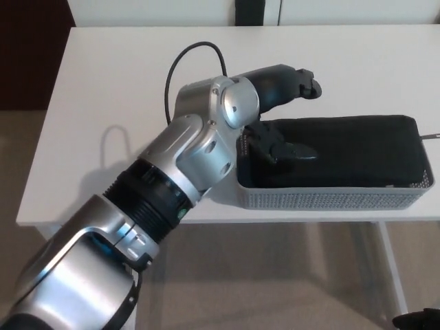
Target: The robot walk towards a table in front and pick up a black pencil case on the left hand side and put the pencil case into a small container on the right hand side
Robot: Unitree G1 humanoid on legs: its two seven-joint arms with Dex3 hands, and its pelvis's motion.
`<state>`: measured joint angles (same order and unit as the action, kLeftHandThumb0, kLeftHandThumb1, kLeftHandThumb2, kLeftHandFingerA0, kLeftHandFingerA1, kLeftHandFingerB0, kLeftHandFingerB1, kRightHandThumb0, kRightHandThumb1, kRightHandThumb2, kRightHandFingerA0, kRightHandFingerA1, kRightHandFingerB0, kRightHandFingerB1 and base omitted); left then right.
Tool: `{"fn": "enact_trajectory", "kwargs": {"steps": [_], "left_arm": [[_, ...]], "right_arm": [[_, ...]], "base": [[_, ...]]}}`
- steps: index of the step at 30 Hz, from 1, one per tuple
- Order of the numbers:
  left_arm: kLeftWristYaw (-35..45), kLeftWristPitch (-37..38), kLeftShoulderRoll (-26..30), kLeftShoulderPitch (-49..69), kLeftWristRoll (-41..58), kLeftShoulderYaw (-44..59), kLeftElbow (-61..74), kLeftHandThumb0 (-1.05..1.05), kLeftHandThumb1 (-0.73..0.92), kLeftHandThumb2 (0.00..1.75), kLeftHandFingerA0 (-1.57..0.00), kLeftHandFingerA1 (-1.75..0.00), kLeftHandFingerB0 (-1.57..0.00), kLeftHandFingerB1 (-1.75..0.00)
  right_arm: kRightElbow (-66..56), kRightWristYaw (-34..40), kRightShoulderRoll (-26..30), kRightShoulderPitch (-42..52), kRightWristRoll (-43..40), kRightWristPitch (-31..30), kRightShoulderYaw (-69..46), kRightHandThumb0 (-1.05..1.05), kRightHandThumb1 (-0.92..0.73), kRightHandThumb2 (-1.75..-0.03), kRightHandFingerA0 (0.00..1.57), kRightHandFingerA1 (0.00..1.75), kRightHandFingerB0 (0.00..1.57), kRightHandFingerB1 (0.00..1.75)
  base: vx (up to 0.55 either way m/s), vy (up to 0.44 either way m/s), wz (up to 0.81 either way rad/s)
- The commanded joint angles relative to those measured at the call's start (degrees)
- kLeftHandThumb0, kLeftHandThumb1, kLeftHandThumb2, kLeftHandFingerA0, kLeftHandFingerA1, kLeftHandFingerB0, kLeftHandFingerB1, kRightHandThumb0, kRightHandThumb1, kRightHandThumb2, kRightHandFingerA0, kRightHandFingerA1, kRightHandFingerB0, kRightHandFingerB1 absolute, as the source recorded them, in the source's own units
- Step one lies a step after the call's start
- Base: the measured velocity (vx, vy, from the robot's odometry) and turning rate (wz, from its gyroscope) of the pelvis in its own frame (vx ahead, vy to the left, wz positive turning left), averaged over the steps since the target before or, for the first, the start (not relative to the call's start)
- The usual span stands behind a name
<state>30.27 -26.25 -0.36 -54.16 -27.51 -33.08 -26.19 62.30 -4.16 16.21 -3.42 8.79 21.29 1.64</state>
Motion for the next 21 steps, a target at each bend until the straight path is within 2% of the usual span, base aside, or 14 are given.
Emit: {"fn": "enact_trajectory", "kwargs": {"steps": [1,3,6,7,8,9,10,11,13,14,16,19,20,21], "left_arm": [[2.72,1.82,1.48,0.50,0.99,0.09,1.19,-0.97,0.48,0.78,-0.07,-0.19,-0.09,-0.20],[4.53,0.91,3.91,1.05,0.93,0.73,7.29,-0.96,0.48,0.74,-0.07,-0.21,-0.07,-0.20],[4.89,0.38,4.59,1.34,1.11,0.59,8.85,-0.96,0.48,0.74,-0.07,-0.21,-0.07,-0.20],[6.30,-0.34,6.66,1.98,2.05,2.57,14.74,-0.83,0.49,0.93,-0.07,-0.11,-0.08,-0.15],[8.40,-1.37,9.71,2.90,3.42,5.57,23.46,-0.83,0.49,0.93,-0.07,-0.11,-0.08,-0.15],[8.49,-1.60,9.82,3.05,3.43,5.54,23.88,-0.83,0.49,0.93,-0.07,-0.11,-0.08,-0.15],[10.05,-1.62,12.48,4.35,5.10,8.91,31.52,-0.83,0.49,0.92,-0.06,-0.14,-0.06,-0.13],[10.27,-1.73,12.82,4.56,5.29,9.29,32.55,-0.83,0.49,0.92,-0.06,-0.14,-0.06,-0.13],[12.45,-3.36,15.85,8.36,8.91,15.27,44.11,-0.77,0.46,0.90,-0.04,-0.20,-0.08,-0.19],[12.50,-3.48,15.89,8.43,8.93,15.28,44.30,-0.77,0.46,0.90,-0.04,-0.20,-0.08,-0.19],[15.59,-5.11,20.04,15.57,13.79,24.68,58.87,-0.83,0.52,0.89,-0.11,-0.22,-0.10,-0.15],[15.58,-5.52,20.25,16.00,14.02,24.71,59.56,-0.83,0.52,0.89,-0.11,-0.22,-0.10,-0.15],[18.00,-6.53,21.46,21.46,17.74,32.16,66.94,-0.88,0.55,0.93,-0.11,-0.10,-0.13,-0.12],[22.84,-7.99,22.74,32.66,25.33,47.27,80.12,-0.88,0.55,0.93,-0.13,-0.22,-0.13,-0.13]], "right_arm": [[-0.22,0.85,1.17,-0.42,0.54,-1.23,0.07,-0.67,-0.57,-0.58,0.78,0.61,0.73,0.45],[-0.57,0.58,0.73,-0.06,-0.21,-0.91,-0.47,-0.68,-0.56,-0.58,0.80,0.62,0.72,0.47],[-0.65,0.55,0.65,-0.09,-0.25,-0.95,-0.56,-0.68,-0.56,-0.58,0.80,0.62,0.72,0.47],[-0.54,0.76,0.74,-0.03,-0.06,-0.97,-0.47,-0.68,-0.55,-0.58,0.82,0.61,0.73,0.46],[-0.38,1.07,0.88,0.05,0.23,-1.00,-0.34,-0.68,-0.55,-0.58,0.82,0.61,0.73,0.46],[-0.38,1.07,0.88,0.05,0.23,-1.00,-0.34,-0.68,-0.55,-0.58,0.82,0.61,0.73,0.46],[0.04,0.93,0.70,0.15,0.05,-0.58,-0.44,-0.66,-0.55,-0.58,0.83,0.60,0.73,0.46],[0.09,0.92,0.68,0.16,0.03,-0.53,-0.45,-0.66,-0.55,-0.58,0.83,0.60,0.73,0.46],[0.28,0.75,0.98,0.95,0.45,-0.24,-0.07,-0.67,-0.56,-0.58,0.83,0.60,0.73,0.46],[0.28,0.75,0.99,0.95,0.45,-0.24,-0.07,-0.67,-0.56,-0.58,0.83,0.60,0.73,0.46],[1.01,-0.24,0.88,1.78,-0.18,-0.32,-0.40,-0.68,-0.56,-0.58,0.80,0.60,0.74,0.46],[1.09,-0.25,0.90,1.87,-0.17,-0.28,-0.38,-0.68,-0.56,-0.58,0.80,0.60,0.74,0.46],[1.75,-0.40,0.90,2.62,-0.15,-0.02,-0.34,-0.67,-0.55,-0.58,0.81,0.60,0.74,0.45],[2.97,-1.12,0.77,3.98,-0.64,0.39,-0.67,-0.66,-0.53,-0.58,0.85,0.58,0.74,0.45]], "base": [[0.00,0.000,0.00],[0.00,0.000,0.00],[0.00,0.000,0.00],[0.00,0.000,0.00],[0.00,0.000,0.00],[0.00,0.000,0.00],[0.00,0.000,0.00],[0.00,0.000,0.00],[0.00,0.000,0.00],[0.00,0.000,0.00],[0.00,0.000,0.00],[0.00,0.000,0.00],[0.00,0.000,0.00],[0.00,0.000,0.00]]}}
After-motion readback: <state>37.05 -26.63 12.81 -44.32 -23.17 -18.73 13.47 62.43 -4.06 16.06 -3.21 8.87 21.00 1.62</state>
